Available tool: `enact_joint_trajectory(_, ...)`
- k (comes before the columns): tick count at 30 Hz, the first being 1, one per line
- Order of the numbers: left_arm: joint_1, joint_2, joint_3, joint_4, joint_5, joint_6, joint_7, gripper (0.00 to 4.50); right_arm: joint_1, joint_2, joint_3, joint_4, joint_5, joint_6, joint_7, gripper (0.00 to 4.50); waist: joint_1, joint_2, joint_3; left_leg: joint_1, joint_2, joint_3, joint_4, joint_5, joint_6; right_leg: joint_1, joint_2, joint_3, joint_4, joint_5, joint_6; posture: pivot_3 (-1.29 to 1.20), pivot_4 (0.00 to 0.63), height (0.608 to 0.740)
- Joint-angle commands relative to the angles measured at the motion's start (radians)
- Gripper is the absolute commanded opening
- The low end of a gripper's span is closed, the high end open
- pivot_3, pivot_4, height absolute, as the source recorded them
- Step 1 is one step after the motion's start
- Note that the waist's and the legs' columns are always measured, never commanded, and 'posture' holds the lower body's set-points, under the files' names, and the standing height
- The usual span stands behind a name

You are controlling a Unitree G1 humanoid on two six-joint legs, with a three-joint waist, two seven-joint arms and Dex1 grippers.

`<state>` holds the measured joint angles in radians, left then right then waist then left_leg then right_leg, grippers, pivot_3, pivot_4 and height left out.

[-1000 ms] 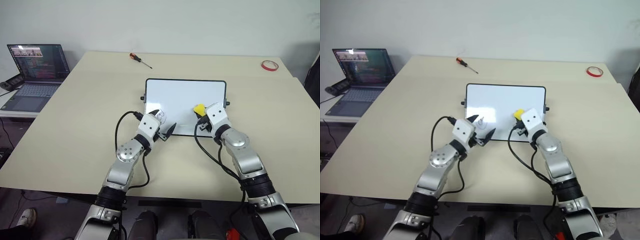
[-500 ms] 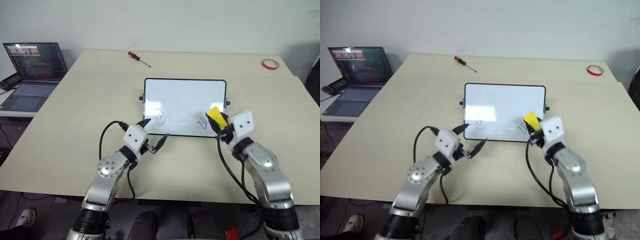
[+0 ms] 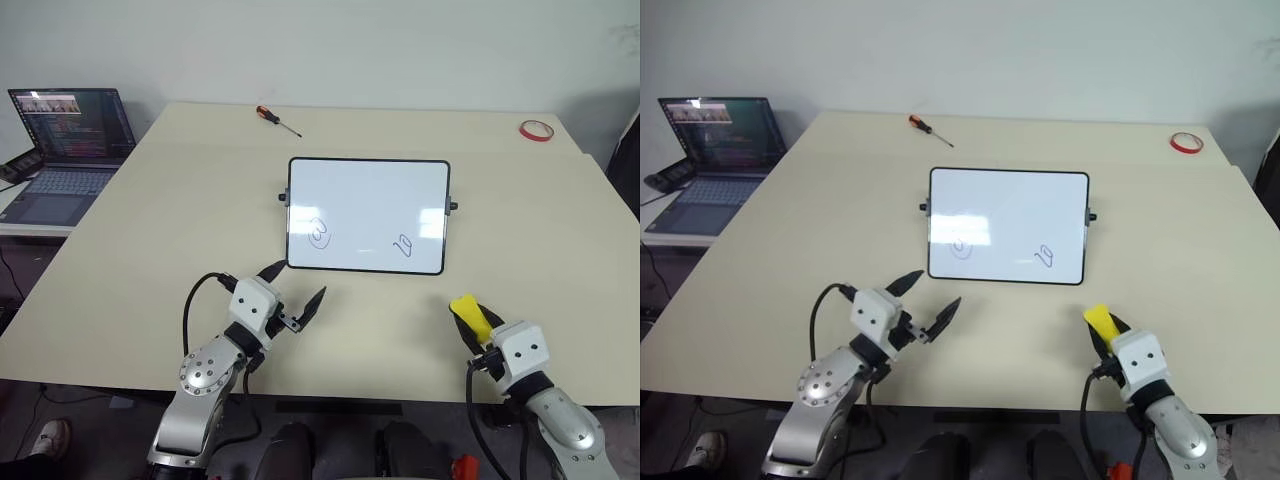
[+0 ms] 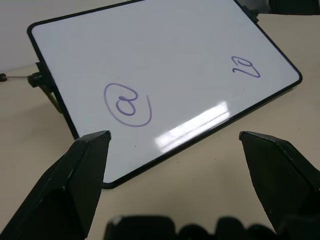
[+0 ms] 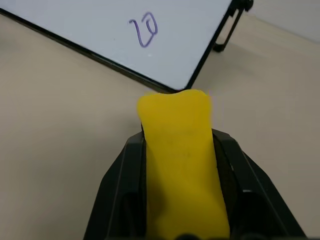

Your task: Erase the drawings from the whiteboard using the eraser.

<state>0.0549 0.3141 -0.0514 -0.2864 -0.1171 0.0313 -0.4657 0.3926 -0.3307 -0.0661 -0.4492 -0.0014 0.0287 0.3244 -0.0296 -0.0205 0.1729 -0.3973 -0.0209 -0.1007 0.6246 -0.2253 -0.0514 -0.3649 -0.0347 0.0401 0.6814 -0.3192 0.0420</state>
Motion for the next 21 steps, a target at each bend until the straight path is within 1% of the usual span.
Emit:
enact_joint_trajectory(1, -0.022, 0.001, 0.005, -0.055, -0.011, -0.004, 0.003, 4.50, -0.042, -0.002, -0.031, -0.004, 0.013, -0.038, -0.009, 1.33, 0.000, 0.000, 0.000, 0.000, 0.000, 0.000, 0.000, 0.000, 0.000, 0.000, 0.000, 0.000, 0.000, 0.000, 0.000, 0.00, 0.150, 0.740)
enact_joint_trajectory(5, -0.057, 0.004, -0.007, -0.035, -0.025, 0.009, -0.024, 4.50, -0.100, -0.001, -0.032, 0.029, 0.015, -0.028, -0.012, 1.33, 0.002, 0.000, 0.000, 0.000, 0.000, -0.001, 0.000, 0.000, 0.000, 0.001, 0.000, -0.001, 0.000, 0.000, 0.000, 0.00, 0.150, 0.740)
enact_joint_trajectory(13, -0.177, 0.023, -0.088, 0.071, -0.109, 0.030, -0.220, 4.50, -0.372, 0.037, 0.056, 0.131, -0.007, 0.016, -0.018, 1.33, -0.001, 0.000, 0.000, 0.000, 0.000, 0.000, 0.000, 0.000, 0.000, 0.001, 0.005, -0.001, 0.000, 0.000, 0.000, 0.00, 0.150, 0.740)
enact_joint_trajectory(17, -0.208, 0.036, -0.095, 0.138, -0.108, -0.001, -0.278, 4.50, -0.498, 0.047, 0.105, 0.197, -0.019, 0.013, -0.006, 1.33, -0.002, 0.000, 0.000, 0.000, 0.000, 0.000, 0.000, 0.000, 0.000, 0.000, 0.005, -0.001, 0.000, 0.000, 0.000, 0.00, 0.150, 0.740)
enact_joint_trajectory(21, -0.222, 0.044, -0.094, 0.199, -0.084, -0.054, -0.292, 4.50, -0.604, 0.055, 0.138, 0.294, -0.028, -0.004, 0.004, 1.33, -0.002, 0.000, 0.000, 0.000, 0.000, 0.000, 0.000, 0.000, 0.000, -0.001, 0.005, -0.001, 0.001, 0.001, -0.001, 0.00, 0.150, 0.740)
